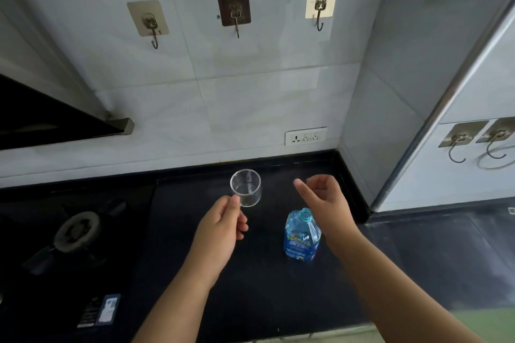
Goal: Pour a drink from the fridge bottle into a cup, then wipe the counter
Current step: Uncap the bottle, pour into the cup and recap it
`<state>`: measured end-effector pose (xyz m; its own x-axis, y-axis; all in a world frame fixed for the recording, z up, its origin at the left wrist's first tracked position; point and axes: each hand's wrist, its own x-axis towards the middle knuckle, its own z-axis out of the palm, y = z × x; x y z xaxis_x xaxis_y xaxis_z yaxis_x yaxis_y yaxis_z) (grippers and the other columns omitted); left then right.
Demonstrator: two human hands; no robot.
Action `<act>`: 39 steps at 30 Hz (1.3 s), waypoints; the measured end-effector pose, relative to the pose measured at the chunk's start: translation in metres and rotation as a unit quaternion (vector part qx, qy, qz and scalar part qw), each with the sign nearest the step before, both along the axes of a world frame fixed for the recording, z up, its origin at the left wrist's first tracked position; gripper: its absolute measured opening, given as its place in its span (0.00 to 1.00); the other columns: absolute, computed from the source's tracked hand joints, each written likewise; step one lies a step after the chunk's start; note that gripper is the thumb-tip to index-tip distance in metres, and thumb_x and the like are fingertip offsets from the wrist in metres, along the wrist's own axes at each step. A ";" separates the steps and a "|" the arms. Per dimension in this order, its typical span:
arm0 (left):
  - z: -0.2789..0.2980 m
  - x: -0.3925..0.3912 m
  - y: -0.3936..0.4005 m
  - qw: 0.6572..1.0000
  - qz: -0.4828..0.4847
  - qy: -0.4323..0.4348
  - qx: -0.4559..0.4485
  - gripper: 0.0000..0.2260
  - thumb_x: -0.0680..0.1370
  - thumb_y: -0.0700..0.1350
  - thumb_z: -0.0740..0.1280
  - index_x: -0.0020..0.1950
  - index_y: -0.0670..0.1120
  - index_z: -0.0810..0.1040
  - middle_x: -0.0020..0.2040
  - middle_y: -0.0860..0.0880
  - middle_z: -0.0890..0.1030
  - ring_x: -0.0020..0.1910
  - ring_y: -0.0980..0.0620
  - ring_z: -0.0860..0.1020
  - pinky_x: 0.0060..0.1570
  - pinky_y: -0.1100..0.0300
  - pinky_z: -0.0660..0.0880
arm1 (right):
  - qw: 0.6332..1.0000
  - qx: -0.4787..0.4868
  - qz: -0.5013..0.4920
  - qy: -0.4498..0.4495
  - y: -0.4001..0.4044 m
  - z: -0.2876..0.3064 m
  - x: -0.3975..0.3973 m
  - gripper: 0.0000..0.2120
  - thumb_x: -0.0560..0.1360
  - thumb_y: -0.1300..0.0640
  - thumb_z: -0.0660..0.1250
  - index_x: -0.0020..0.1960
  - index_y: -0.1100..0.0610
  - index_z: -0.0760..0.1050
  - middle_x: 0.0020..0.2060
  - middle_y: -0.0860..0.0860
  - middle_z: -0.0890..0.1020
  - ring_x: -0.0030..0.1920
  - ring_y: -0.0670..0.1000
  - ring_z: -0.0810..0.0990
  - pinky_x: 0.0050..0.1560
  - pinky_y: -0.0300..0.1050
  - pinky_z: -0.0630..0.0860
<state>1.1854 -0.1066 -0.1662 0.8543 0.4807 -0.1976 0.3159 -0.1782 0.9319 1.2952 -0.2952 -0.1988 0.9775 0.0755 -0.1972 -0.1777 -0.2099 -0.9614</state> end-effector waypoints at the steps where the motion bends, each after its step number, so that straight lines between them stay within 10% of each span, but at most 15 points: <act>1: -0.001 -0.001 0.003 1.000 0.007 0.000 -0.002 0.17 0.86 0.54 0.59 0.46 0.46 0.79 0.39 0.50 0.82 0.39 0.55 0.82 0.42 0.58 0.79 | 0.999 -0.052 0.008 -0.006 -0.006 -0.012 0.007 0.29 0.68 0.33 0.78 0.62 0.46 0.75 0.61 0.44 0.79 0.63 0.47 0.79 0.65 0.53 0.79; 7: -0.007 -0.006 0.010 1.000 0.011 0.005 0.002 0.19 0.86 0.54 0.59 0.44 0.45 0.79 0.41 0.45 0.83 0.40 0.53 0.82 0.46 0.53 0.80 | 0.972 -0.160 0.148 0.088 -0.024 -0.092 0.017 0.54 0.55 0.35 0.85 0.75 0.46 0.66 0.68 0.46 0.72 0.65 0.49 0.77 0.63 0.51 0.80; 19: -0.003 -0.015 0.014 0.999 -0.005 0.022 0.024 0.18 0.85 0.56 0.60 0.43 0.47 0.79 0.38 0.50 0.82 0.39 0.55 0.82 0.44 0.57 0.80 | 0.975 -0.198 0.086 0.053 -0.016 -0.122 0.009 0.39 0.60 0.55 0.85 0.61 0.39 0.66 0.57 0.44 0.77 0.54 0.46 0.80 0.58 0.53 0.81; 30: 0.037 -0.010 0.007 0.992 -0.062 0.033 0.107 0.18 0.85 0.56 0.60 0.37 0.53 0.74 0.36 0.51 0.81 0.35 0.59 0.80 0.44 0.54 0.80 | 0.949 -0.228 0.090 -0.199 -0.002 -0.002 0.017 0.38 0.67 0.54 0.83 0.70 0.51 0.67 0.59 0.44 0.71 0.56 0.48 0.74 0.54 0.45 0.73; 39: 0.056 -0.002 -0.006 0.992 -0.086 0.015 0.088 0.17 0.84 0.57 0.60 0.37 0.53 0.75 0.34 0.53 0.80 0.34 0.57 0.80 0.42 0.54 0.79 | 0.823 -0.361 0.097 -0.429 0.000 0.068 0.024 0.38 0.62 0.60 0.80 0.70 0.51 0.70 0.61 0.51 0.80 0.62 0.56 0.73 0.63 0.58 0.73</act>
